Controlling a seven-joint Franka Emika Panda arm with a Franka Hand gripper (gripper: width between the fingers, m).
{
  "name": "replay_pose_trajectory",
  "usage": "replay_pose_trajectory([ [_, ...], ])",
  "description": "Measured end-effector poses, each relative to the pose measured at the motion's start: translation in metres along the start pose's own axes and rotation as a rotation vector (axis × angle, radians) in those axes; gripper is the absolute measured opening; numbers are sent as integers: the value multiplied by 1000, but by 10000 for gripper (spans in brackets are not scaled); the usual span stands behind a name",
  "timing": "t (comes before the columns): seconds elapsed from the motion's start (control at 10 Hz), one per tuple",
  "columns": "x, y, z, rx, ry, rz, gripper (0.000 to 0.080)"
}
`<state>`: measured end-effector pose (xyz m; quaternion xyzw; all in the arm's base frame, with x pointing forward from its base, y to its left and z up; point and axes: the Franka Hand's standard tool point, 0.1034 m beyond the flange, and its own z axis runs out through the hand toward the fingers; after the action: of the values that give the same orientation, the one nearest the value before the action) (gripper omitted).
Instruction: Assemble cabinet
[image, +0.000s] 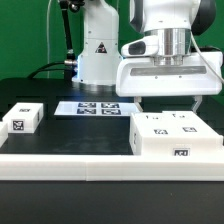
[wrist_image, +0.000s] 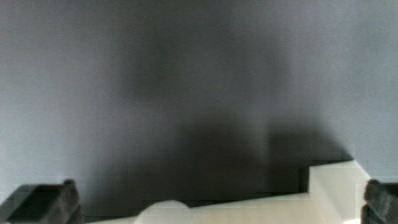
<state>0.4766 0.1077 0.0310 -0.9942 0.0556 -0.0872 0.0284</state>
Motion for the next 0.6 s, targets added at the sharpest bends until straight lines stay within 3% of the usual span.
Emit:
replay_pose_trajectory([
  [0.3,-2,1,4,-6,-14,-22,797],
  [0.6,-6,15,18,-25,-12,-37,797],
])
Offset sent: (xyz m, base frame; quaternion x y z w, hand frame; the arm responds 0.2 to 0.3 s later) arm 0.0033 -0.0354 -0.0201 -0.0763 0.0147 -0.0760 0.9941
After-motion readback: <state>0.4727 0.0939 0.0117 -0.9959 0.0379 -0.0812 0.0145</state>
